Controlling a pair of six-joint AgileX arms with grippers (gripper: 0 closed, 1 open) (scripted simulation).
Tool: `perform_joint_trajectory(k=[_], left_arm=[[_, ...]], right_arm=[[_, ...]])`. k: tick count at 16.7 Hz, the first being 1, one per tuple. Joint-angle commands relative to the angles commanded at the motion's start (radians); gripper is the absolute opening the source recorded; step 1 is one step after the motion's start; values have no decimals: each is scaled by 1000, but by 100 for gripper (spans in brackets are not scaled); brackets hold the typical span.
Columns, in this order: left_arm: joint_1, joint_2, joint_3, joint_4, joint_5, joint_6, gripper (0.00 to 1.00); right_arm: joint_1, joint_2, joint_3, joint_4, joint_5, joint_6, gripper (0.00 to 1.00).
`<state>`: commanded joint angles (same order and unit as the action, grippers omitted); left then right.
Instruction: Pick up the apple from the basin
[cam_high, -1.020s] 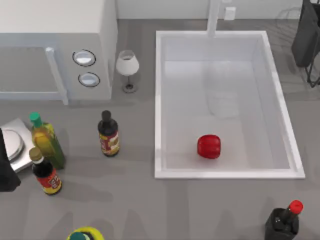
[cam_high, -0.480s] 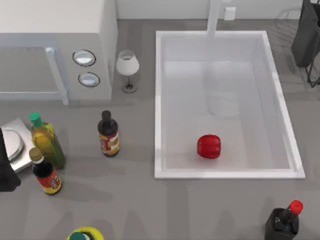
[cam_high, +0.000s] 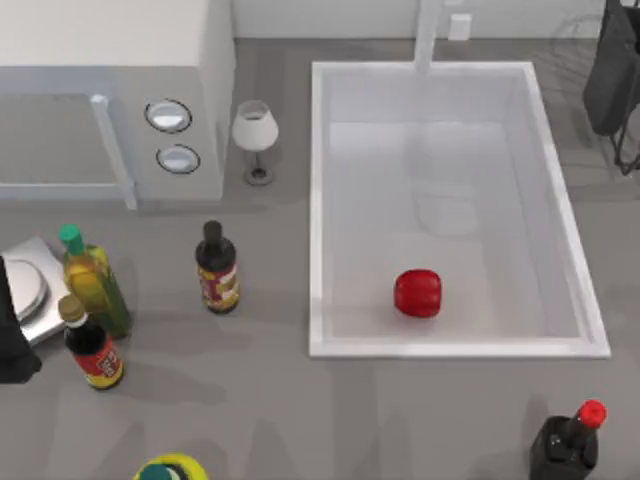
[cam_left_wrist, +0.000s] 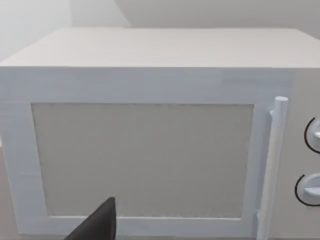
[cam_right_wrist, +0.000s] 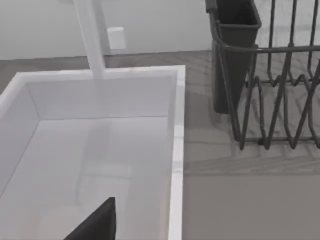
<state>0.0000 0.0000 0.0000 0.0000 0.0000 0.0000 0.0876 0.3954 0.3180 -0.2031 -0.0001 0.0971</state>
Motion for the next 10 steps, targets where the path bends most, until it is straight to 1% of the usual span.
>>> perform_joint_trajectory(k=[4, 10], left_arm=[[0, 0, 0, 0, 0, 0, 100], [0, 0, 0, 0, 0, 0, 100]], right_arm=[[81, 352, 289, -183, 0, 89, 100], [220, 955, 793, -496, 1, 235, 100]])
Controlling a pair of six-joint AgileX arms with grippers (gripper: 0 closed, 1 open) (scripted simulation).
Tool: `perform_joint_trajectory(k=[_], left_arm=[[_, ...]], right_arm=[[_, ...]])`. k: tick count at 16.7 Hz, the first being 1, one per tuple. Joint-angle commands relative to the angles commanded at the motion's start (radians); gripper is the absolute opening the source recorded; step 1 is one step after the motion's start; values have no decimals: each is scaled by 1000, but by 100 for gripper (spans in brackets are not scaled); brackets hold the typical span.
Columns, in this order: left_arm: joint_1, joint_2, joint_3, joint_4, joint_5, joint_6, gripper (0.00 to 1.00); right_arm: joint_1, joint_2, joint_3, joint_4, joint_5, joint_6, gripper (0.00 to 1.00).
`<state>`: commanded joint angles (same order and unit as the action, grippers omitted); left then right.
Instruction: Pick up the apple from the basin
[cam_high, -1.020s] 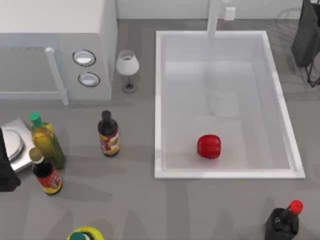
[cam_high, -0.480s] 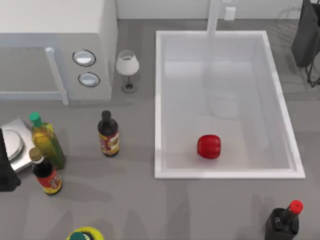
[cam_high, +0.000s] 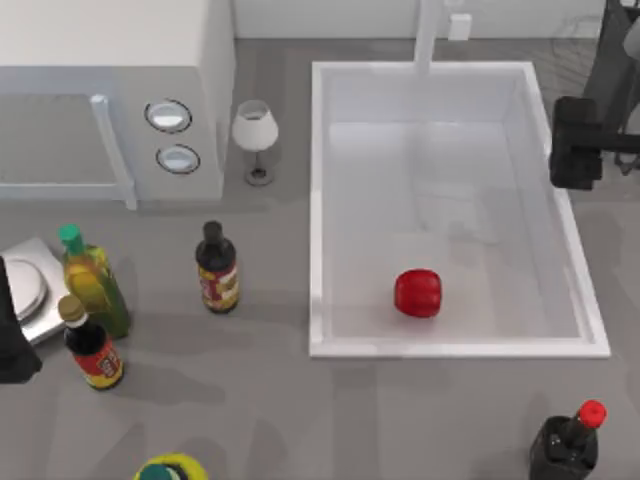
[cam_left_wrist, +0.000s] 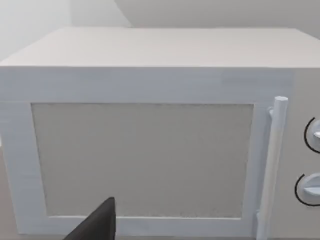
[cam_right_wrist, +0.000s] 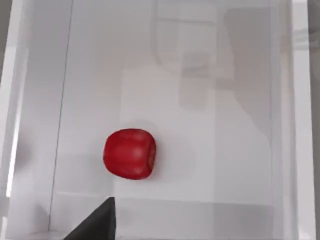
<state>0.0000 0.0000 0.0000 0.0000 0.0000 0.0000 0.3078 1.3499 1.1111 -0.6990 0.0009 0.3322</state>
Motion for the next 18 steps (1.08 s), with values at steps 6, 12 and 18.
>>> perform_joint_trajectory(k=[6, 12, 18], left_arm=[[0, 0, 0, 0, 0, 0, 100], [0, 0, 0, 0, 0, 0, 100], [0, 0, 0, 0, 0, 0, 100]], right_arm=[[127, 554, 459, -278, 2, 126, 100], [203, 895, 736, -447, 3, 200, 100], [213, 935, 769, -467, 3, 209, 100]])
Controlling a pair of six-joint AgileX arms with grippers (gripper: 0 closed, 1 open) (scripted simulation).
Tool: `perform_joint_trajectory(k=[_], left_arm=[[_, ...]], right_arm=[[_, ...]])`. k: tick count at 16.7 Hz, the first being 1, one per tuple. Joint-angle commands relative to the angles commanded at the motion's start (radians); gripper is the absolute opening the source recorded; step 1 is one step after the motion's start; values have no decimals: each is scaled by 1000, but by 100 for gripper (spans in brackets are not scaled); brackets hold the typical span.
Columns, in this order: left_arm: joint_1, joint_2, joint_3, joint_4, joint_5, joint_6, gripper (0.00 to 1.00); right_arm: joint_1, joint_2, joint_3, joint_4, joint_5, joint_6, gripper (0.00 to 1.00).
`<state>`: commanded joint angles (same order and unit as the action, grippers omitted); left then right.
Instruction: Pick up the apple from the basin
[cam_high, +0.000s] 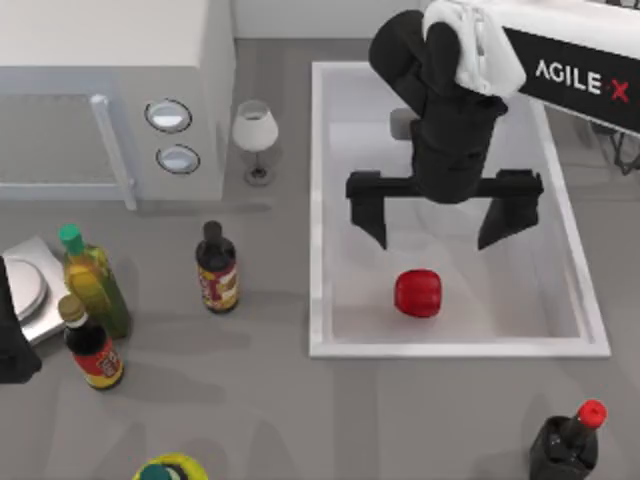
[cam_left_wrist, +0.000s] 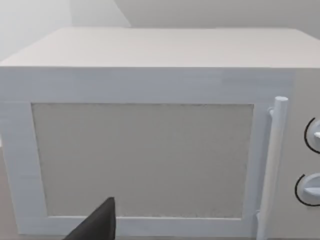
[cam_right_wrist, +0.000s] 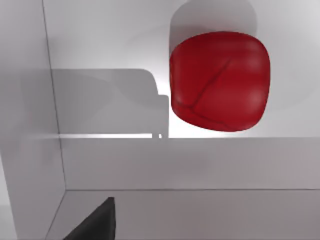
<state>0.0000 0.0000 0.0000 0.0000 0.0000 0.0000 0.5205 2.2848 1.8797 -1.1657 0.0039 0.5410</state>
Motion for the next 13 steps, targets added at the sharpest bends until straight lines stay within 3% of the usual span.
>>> perform_joint_trajectory(k=[4, 13], left_arm=[[0, 0, 0, 0, 0, 0, 100], [0, 0, 0, 0, 0, 0, 100]], right_arm=[[-5, 21, -25, 41, 0, -1, 100], [1, 234, -198, 437, 3, 3, 100]])
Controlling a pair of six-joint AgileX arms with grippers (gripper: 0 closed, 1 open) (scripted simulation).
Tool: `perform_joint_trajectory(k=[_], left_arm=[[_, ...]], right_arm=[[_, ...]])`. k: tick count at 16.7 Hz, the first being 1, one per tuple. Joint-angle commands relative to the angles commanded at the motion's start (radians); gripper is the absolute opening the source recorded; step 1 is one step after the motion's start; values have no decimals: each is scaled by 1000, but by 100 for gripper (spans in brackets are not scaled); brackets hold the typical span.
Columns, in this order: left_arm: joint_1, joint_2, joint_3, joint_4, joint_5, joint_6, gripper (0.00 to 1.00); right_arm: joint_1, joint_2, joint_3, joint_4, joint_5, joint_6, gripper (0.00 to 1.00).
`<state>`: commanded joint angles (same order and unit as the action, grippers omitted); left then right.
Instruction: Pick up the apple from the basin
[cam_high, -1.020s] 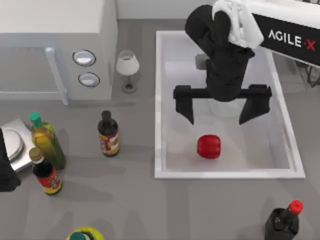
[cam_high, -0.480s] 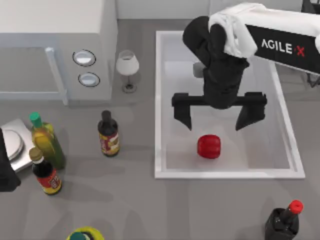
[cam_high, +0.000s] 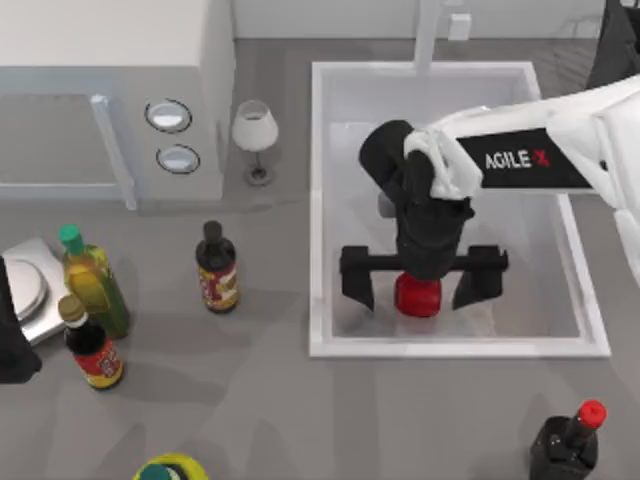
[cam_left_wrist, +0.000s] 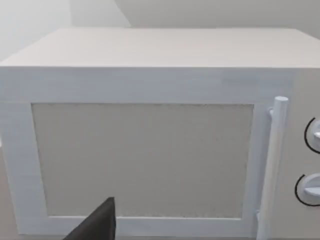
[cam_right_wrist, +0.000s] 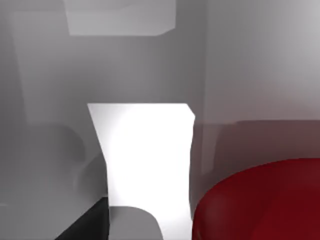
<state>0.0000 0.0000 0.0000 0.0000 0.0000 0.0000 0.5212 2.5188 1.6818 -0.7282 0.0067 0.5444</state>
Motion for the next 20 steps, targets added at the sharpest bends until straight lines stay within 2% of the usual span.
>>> perform_joint_trajectory(k=[5, 18, 20], left_arm=[[0, 0, 0, 0, 0, 0, 100], [0, 0, 0, 0, 0, 0, 100], [0, 0, 0, 0, 0, 0, 100]], right_arm=[[1, 12, -8, 15, 0, 0, 100], [1, 12, -8, 15, 0, 0, 2], [1, 12, -8, 15, 0, 0, 0]])
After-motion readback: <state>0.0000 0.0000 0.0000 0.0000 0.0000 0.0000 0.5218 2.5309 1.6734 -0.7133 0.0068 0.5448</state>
